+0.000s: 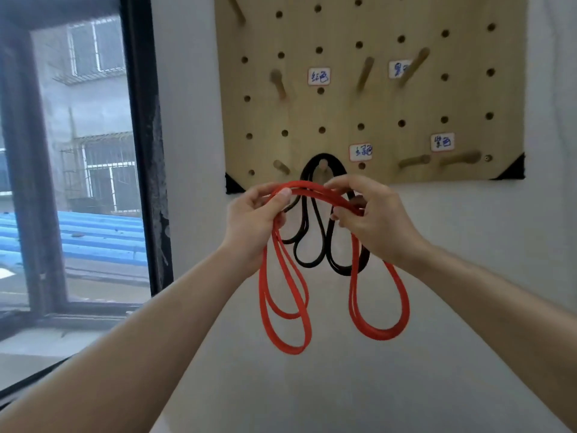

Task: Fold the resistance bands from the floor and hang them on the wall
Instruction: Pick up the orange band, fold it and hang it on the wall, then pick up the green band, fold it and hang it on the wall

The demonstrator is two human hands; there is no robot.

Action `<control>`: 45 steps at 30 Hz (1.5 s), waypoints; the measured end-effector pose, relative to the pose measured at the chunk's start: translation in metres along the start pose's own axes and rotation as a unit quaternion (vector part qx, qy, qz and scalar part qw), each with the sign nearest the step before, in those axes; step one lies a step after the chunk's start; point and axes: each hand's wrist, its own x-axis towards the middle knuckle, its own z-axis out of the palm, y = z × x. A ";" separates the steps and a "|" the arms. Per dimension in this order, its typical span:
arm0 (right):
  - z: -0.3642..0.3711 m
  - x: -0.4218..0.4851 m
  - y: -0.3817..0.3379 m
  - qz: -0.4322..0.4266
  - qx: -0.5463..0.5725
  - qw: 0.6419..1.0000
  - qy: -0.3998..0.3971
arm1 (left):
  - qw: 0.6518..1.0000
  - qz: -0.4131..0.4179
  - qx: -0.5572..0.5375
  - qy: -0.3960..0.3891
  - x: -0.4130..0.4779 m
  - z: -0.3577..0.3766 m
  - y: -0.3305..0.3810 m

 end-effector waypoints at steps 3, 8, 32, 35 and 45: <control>0.009 0.033 -0.009 -0.043 -0.042 0.998 0.032 | 0.999 0.014 -0.027 0.018 0.027 -0.001 0.021; 0.038 0.073 -0.019 -0.092 -0.083 0.991 0.058 | 0.998 0.031 -0.036 0.030 0.068 -0.012 0.035; 0.117 0.085 0.042 0.015 -0.088 0.992 0.083 | 0.934 0.125 0.332 0.048 0.113 -0.033 -0.055; 0.114 0.048 0.039 0.029 -0.085 0.993 0.076 | 0.933 0.129 0.334 0.035 0.076 -0.044 -0.060; 0.111 -0.157 0.078 0.087 -0.038 0.995 -0.041 | 0.918 -0.100 0.336 -0.185 -0.092 -0.092 -0.150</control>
